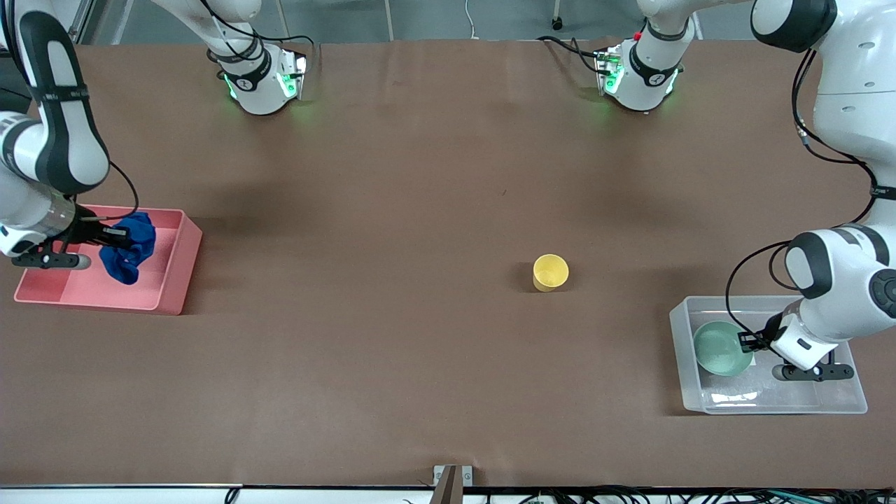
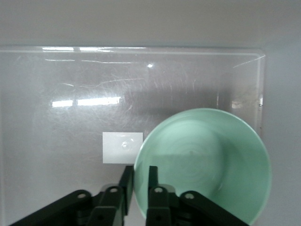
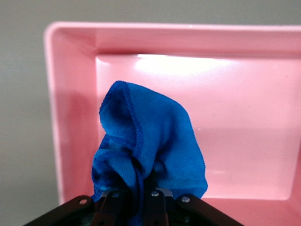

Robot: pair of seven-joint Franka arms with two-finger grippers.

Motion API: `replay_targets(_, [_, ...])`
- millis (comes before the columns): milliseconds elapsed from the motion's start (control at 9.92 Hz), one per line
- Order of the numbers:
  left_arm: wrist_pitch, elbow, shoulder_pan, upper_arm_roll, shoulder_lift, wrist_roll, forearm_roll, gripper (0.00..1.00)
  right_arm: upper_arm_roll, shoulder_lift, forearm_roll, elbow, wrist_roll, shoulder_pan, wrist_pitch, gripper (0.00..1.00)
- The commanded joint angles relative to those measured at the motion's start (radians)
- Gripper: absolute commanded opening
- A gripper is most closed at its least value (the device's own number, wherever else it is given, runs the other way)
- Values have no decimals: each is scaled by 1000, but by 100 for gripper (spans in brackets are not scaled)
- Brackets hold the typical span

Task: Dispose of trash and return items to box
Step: 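Drop the cloth into the pink bin while the left gripper places the bowl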

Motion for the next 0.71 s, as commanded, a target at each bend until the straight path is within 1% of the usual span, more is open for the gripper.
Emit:
replay_targets(0, [5,29,8,-4,20,31,16,93,16,45,-12,2,-10,-18,35,4])
replay_targets(101, [0,68,17,-7,10,60,19,100,18,56,-12,2,-10,-18,37,6])
replay_targets(202, [-15,69,6,-13,-31,57,18,100,16,58,-12,2,-10,-18,35,18])
replay_targets(303, [-67,69,-6,-23,-69,50,10,100,16,58,-12,2,-10,-20,31,51])
replay_targets(403, [-133,65,-21,-42,-110,13,12,100,16,55,-12,5,-8,-20,25,87])
replay_targets(504, [-217,51,-38,-70,-158,-66,12,100,18,45,-12,9,-7,-20,7,98])
replay_targets(605, [-259,27,-55,-91,-202,-163,15,100,18,29,-12,22,-5,-18,-35,100])
